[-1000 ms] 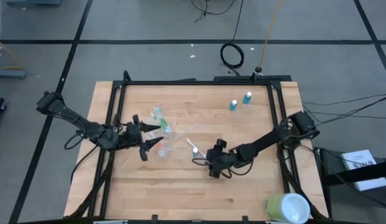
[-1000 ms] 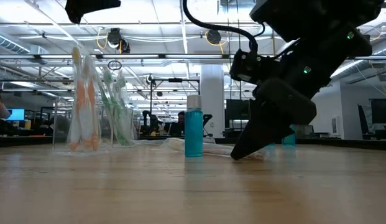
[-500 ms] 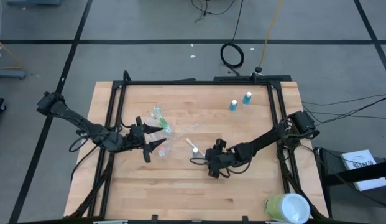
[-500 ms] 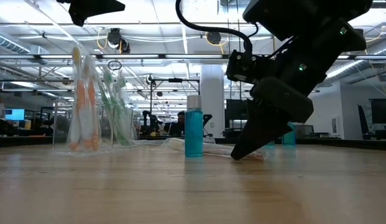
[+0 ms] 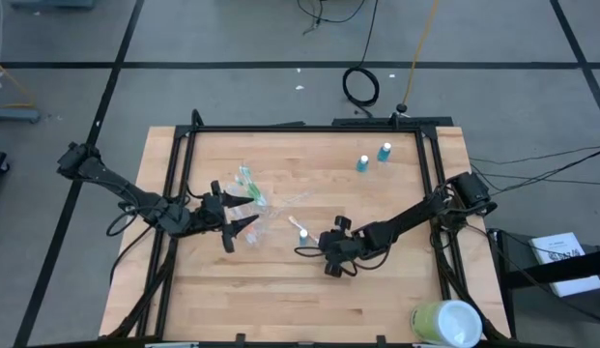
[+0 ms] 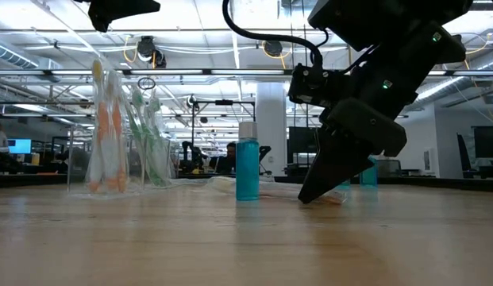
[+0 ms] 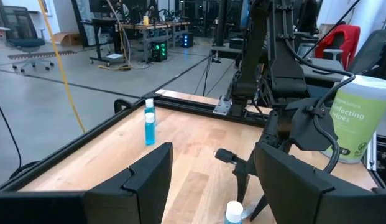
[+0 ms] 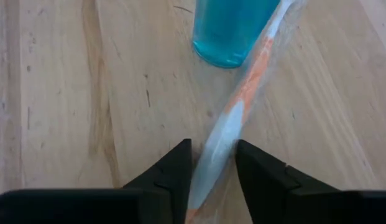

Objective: Pick & Place toothbrushing station
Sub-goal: Put the orange toothbrush into the bottom section of the transparent organizer

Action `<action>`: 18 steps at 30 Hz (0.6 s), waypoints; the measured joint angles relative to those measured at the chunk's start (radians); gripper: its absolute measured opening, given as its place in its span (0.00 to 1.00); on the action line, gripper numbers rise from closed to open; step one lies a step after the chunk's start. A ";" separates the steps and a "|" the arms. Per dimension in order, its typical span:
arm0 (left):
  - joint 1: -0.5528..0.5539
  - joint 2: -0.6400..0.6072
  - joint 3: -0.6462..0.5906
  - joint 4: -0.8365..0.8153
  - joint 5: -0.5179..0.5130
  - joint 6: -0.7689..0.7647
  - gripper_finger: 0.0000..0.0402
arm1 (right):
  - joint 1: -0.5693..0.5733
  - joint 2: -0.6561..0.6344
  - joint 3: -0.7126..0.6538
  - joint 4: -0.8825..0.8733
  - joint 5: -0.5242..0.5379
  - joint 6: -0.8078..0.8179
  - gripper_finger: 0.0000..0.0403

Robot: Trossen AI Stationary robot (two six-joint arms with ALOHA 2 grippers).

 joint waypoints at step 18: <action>0.000 0.000 0.000 -0.006 0.001 -0.012 0.58 | -0.007 -0.103 -0.007 -0.040 0.077 -0.026 0.10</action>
